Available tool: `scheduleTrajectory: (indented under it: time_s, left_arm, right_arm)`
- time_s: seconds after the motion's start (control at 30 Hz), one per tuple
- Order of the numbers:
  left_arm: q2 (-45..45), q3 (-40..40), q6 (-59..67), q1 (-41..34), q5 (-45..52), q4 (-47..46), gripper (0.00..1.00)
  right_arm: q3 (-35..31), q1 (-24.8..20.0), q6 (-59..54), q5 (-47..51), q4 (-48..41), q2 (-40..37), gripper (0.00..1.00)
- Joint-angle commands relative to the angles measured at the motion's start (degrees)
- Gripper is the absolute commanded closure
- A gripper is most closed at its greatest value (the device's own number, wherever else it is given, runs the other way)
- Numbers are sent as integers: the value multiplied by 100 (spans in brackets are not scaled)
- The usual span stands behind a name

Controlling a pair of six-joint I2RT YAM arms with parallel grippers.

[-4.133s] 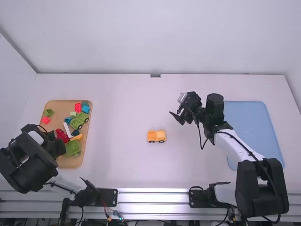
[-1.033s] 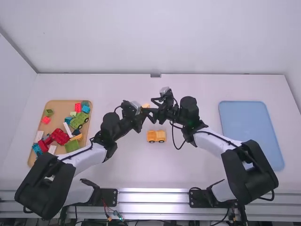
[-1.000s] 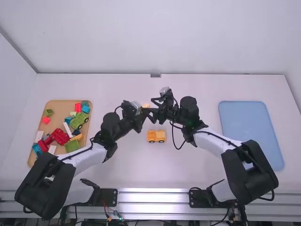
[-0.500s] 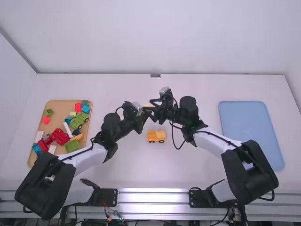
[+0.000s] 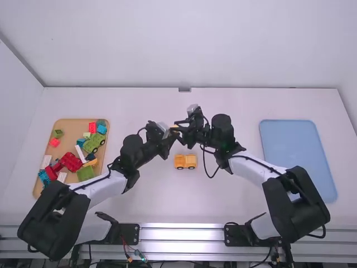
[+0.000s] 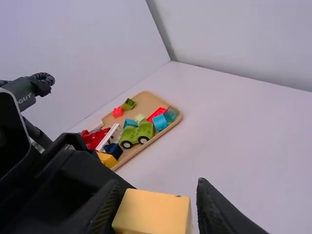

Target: Assemble lego blocks to make yellow taxi

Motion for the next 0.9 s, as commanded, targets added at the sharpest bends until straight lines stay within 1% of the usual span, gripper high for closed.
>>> scheduleTrajectory:
  time_s: [0.0,0.1,0.27,0.37,0.43,0.47,0.5,0.53,0.6,0.63,0.73,0.8,0.83,0.87]
  left_arm:
    - [-11,44,350,-81,83,98,98]
    - [-11,44,326,-81,92,101,98]
    - [-11,44,345,-81,83,107,98]
    - [-9,44,345,-81,85,127,98]
    - [-9,44,345,-81,83,166,93]
    - [-9,44,345,-81,83,166,93]
    - [-11,44,345,-81,87,170,92]
    - [-11,44,343,-81,90,190,92]
    - [-11,44,343,-81,87,188,86]
    - [-11,44,345,-81,85,199,75]
    - [-11,44,343,-81,92,199,54]
    - [-11,44,343,-79,105,131,8]
    - [-11,44,343,-79,103,98,1]
    - [-11,44,345,-81,101,33,1]
  right_arm:
    - [55,15,70,-210,-142,46,62]
    - [55,-9,131,-151,-260,46,64]
    - [55,-11,96,-153,-332,46,69]
    - [55,-9,98,-153,-348,46,70]
    - [55,-9,142,-157,-352,46,82]
    - [55,-9,142,-157,-352,46,82]
    - [55,-9,140,-155,-352,46,87]
    - [55,-9,140,-151,-354,46,88]
    - [55,-9,140,-155,-350,46,87]
    - [55,-9,140,-153,-348,46,88]
    - [55,-9,138,-151,-339,46,88]
    - [61,-63,138,-146,-308,46,88]
    - [70,-87,136,-151,-308,46,88]
    - [90,-138,136,-153,-319,46,88]
